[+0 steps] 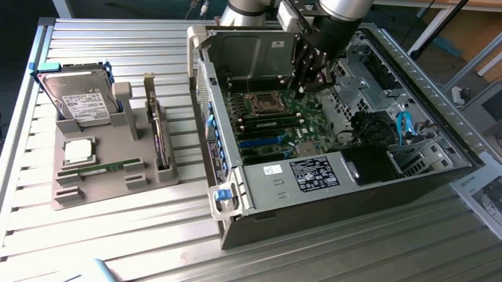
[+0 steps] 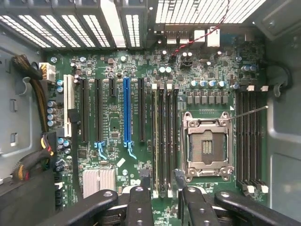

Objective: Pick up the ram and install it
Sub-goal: 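Insert the ram into the slot, then press down the ram until it locks into place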

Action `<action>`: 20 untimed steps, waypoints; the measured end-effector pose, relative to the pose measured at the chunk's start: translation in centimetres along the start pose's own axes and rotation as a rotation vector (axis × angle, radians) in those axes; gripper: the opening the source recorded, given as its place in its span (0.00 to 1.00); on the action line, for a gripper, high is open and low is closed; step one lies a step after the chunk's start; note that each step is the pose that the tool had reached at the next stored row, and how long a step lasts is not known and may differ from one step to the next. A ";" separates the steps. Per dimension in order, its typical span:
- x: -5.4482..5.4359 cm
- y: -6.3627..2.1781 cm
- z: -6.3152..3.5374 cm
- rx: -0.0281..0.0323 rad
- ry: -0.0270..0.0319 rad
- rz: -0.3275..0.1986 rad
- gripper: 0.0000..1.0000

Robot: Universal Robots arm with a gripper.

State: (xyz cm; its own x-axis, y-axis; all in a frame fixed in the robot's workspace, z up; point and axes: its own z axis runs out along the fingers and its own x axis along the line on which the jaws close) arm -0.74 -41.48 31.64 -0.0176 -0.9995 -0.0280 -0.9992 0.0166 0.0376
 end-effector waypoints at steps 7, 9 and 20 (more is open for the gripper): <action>0.0 0.02 -0.70 0.0000 0.0002 0.000 0.32; 0.0 0.04 -1.05 -0.0001 0.0004 0.000 0.32; -0.1 0.07 -2.02 0.0000 0.0001 0.000 0.32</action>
State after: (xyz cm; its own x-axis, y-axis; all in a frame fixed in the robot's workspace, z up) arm -0.74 -41.47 33.66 -0.0176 -0.9995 -0.0278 -0.9992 0.0165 0.0376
